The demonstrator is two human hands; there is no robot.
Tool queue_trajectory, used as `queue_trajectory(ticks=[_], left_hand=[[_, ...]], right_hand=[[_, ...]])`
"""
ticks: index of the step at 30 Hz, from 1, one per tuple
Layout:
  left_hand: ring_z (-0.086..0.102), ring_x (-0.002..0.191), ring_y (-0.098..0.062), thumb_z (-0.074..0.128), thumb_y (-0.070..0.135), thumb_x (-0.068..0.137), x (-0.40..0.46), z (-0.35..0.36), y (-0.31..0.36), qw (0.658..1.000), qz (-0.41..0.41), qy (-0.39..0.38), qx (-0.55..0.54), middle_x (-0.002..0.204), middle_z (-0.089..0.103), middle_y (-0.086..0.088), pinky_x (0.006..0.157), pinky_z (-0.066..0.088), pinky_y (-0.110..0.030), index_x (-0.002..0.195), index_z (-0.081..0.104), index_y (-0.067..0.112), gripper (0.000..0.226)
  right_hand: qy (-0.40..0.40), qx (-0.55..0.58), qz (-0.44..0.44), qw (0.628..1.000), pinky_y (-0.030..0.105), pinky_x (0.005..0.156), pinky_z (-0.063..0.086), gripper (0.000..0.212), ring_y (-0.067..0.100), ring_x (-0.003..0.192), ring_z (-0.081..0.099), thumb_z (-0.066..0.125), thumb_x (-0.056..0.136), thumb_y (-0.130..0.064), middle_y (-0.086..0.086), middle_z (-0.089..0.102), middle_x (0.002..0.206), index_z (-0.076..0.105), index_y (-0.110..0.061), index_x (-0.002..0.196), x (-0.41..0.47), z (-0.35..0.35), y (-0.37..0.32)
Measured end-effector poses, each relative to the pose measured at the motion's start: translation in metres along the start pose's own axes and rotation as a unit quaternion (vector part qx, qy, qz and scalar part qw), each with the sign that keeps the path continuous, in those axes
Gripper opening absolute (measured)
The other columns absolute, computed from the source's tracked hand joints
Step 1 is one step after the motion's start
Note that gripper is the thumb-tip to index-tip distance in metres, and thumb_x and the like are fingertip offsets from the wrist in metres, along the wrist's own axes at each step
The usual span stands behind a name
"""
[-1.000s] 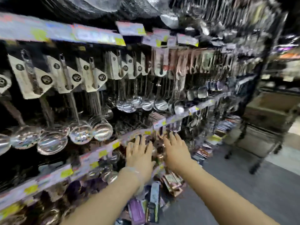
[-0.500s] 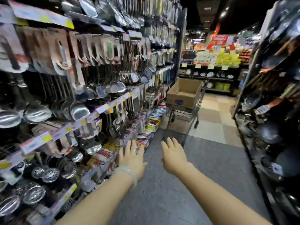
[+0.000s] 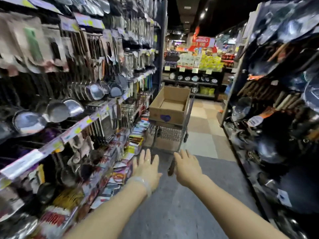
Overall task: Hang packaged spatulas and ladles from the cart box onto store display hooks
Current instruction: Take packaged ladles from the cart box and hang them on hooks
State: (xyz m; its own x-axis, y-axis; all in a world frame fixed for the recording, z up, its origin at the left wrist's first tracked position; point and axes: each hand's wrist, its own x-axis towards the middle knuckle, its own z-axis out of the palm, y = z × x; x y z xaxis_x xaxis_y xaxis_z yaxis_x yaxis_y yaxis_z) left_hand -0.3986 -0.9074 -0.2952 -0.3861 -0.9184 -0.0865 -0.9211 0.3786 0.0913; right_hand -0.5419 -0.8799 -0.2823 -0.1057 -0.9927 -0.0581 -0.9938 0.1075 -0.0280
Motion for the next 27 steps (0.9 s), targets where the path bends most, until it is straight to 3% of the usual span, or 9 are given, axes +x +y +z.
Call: queue_trajectory(ticks=[7, 10, 13, 21, 27], left_hand=[[-0.014, 0.143, -0.028, 0.036, 0.041, 0.096, 0.152, -0.001, 0.004, 0.999, 0.035, -0.018, -0.004, 0.156, -0.012, -0.011, 0.115, 0.001, -0.048, 0.148, 0.005, 0.019, 0.064], [-0.015, 0.143, -0.028, 0.035, 0.042, 0.096, 0.229, 0.002, 0.004, 0.999, 0.038, -0.024, -0.007, 0.156, -0.013, -0.010, 0.115, 0.001, -0.049, 0.148, 0.004, 0.020, 0.065], [-0.014, 0.143, -0.029, 0.036, 0.044, 0.095, 0.309, 0.005, 0.002, 1.000, 0.013, -0.019, 0.001, 0.156, -0.012, -0.011, 0.115, 0.002, -0.049, 0.148, 0.005, 0.020, 0.065], [-0.013, 0.144, -0.027, 0.037, 0.045, 0.094, 0.494, -0.022, -0.018, 0.998, -0.044, -0.010, -0.031, 0.157, -0.010, -0.007, 0.115, 0.003, -0.046, 0.147, 0.008, 0.023, 0.064], [-0.011, 0.144, -0.027, 0.038, 0.044, 0.094, 0.607, -0.012, -0.037, 0.996, -0.066, -0.032, -0.053, 0.157, -0.010, -0.008, 0.116, 0.005, -0.046, 0.147, 0.010, 0.023, 0.064]], right_hand=[[-0.032, 0.016, 0.031, 0.999, 0.045, 0.118, 0.016, 0.071, 0.033, 0.145, 0.004, 0.057, 0.090, -0.028, 0.012, 0.006, 0.157, 0.017, -0.014, 0.146, 0.129, 0.013, 0.047], [-0.034, 0.008, 0.035, 0.999, 0.045, 0.117, 0.017, 0.072, 0.034, 0.145, 0.003, 0.058, 0.089, -0.023, 0.015, 0.003, 0.157, 0.016, -0.011, 0.146, 0.202, 0.013, 0.072], [-0.011, 0.020, 0.024, 0.999, 0.045, 0.117, 0.017, 0.066, 0.034, 0.145, 0.004, 0.053, 0.089, -0.013, 0.015, 0.004, 0.157, 0.019, -0.011, 0.145, 0.281, 0.013, 0.095], [-0.013, 0.042, 0.002, 0.999, 0.045, 0.116, 0.016, 0.064, 0.034, 0.145, 0.004, 0.052, 0.086, -0.010, 0.015, 0.010, 0.156, 0.024, -0.011, 0.143, 0.479, -0.017, 0.147], [-0.047, 0.075, 0.002, 0.996, 0.043, 0.115, 0.021, 0.057, 0.033, 0.143, 0.013, 0.054, 0.086, -0.011, 0.013, 0.022, 0.153, 0.031, -0.012, 0.139, 0.588, 0.001, 0.165]])
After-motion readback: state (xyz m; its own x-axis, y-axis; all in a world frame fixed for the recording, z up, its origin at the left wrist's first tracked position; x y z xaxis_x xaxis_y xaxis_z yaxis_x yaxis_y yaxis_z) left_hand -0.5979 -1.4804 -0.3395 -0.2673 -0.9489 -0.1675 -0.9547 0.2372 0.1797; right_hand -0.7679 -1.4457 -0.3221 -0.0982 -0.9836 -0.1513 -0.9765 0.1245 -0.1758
